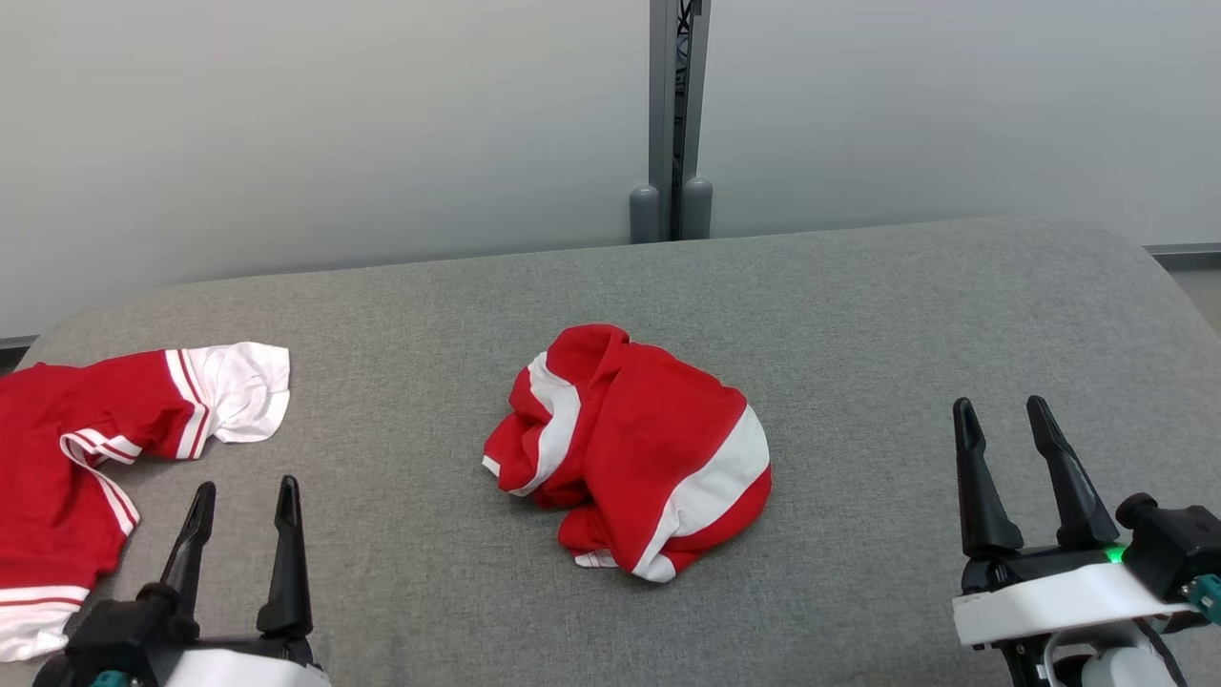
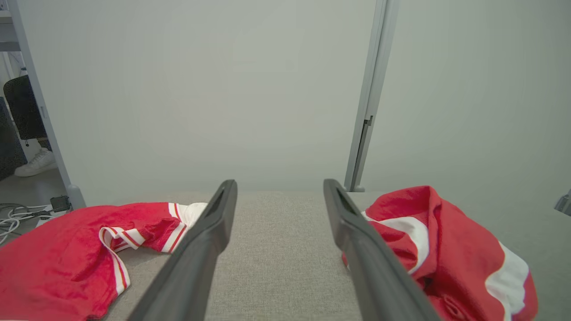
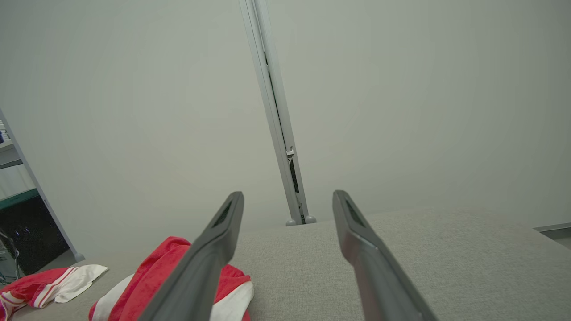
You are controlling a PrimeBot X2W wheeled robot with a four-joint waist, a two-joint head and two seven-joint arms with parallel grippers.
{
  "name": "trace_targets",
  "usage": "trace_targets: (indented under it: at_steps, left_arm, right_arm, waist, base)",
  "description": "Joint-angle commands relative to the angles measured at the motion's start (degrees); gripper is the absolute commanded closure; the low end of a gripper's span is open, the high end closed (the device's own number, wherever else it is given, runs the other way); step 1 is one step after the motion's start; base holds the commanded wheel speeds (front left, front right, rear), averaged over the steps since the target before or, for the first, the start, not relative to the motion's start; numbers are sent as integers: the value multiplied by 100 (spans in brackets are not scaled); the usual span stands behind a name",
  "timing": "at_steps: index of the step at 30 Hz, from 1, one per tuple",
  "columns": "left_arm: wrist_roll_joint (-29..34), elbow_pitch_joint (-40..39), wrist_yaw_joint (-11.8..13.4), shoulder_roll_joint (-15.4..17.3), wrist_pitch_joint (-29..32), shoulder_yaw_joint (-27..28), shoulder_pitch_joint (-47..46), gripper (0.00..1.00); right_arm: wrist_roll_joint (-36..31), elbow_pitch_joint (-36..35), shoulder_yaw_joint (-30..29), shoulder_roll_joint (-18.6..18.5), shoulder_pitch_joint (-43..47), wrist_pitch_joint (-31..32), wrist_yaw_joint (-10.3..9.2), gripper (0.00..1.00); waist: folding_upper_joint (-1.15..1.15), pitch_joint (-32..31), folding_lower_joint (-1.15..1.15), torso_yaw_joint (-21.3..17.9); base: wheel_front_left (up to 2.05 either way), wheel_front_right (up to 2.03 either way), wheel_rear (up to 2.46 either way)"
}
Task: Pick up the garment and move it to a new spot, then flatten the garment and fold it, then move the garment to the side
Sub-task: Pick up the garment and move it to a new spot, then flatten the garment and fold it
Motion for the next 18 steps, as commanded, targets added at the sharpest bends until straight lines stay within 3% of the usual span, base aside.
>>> trace_targets:
  at_steps: [1, 8, 18]
  left_arm:
    - [112, -11, -66, -59, -29, 104, 55, 0]
    - [433, 113, -369, -455, -29, 393, 193, 0]
    - [671, 274, -689, -696, -29, 645, 120, 0]
  right_arm:
    - [-35, 23, -1, -31, 25, -9, 13, 0]
    - [-51, 44, -6, -47, -31, -9, 13, 0]
    - [-73, 60, 32, -50, -73, -9, 13, 0]
  waist:
    - [0, 5, 0, -9]
    - [0, 6, 0, -21]
    - [0, 9, 0, -13]
  base:
    - [0, 0, 0]
    - [0, 0, 0]
    - [0, 0, 0]
